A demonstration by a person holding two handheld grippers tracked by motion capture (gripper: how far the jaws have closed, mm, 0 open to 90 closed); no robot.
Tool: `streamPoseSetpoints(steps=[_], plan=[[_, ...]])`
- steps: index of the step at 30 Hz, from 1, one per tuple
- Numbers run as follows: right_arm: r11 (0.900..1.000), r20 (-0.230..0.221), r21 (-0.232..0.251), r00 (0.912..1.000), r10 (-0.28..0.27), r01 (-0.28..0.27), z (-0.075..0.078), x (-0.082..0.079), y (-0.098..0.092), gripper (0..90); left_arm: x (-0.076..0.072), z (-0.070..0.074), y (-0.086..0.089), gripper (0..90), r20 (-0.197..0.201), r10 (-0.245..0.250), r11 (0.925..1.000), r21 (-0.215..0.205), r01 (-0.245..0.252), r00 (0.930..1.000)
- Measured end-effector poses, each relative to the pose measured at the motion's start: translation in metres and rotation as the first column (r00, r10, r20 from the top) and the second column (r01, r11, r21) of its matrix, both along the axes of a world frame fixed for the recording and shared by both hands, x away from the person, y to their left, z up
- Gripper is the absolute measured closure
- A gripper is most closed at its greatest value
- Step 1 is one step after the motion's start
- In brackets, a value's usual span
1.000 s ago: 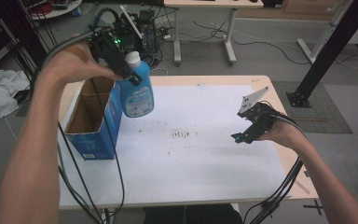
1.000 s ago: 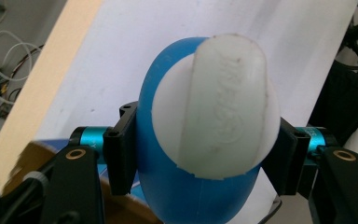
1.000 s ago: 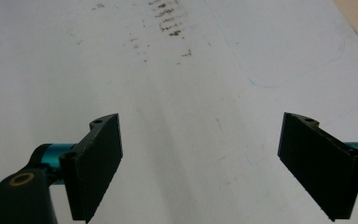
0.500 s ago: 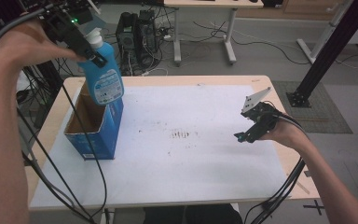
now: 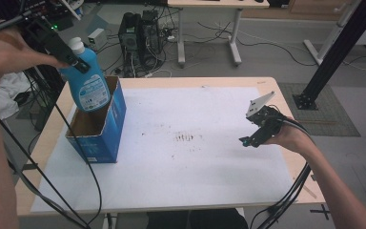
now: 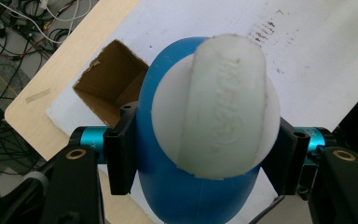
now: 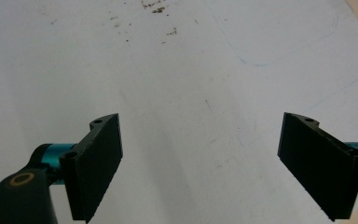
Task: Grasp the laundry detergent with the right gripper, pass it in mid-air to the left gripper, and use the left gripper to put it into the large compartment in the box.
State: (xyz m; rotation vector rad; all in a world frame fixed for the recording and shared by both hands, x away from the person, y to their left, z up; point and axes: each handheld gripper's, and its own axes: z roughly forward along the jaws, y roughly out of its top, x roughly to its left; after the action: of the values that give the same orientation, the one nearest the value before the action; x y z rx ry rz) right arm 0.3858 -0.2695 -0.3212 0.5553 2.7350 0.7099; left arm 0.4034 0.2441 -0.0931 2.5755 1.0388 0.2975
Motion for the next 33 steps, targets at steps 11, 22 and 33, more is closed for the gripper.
streamPoseSetpoints(steps=[11, 22, 33], plan=[[1.0, -0.023, -0.018, 0.9996, -0.016, 0.016, -0.008, -0.003, -0.001, 13.1, 0.004, -0.03, 0.009, 38.0, -0.034, 0.009, 0.9999, 0.015, -0.008, 0.9994], [0.999, -0.041, -0.029, 0.9988, -0.028, 0.027, -0.013, -0.005, -0.004, 13.1, 0.013, -0.07, 0.013, 38.0, -0.074, -0.007, 0.9995, 0.031, 0.009, 0.9972], [0.999, -0.044, -0.037, 0.9989, -0.017, 0.015, -0.021, -0.005, -0.002, 13.1, 0.017, -0.106, 0.02, 38.0, -0.103, -0.045, 0.9975, 0.049, 0.05, 0.9937]])
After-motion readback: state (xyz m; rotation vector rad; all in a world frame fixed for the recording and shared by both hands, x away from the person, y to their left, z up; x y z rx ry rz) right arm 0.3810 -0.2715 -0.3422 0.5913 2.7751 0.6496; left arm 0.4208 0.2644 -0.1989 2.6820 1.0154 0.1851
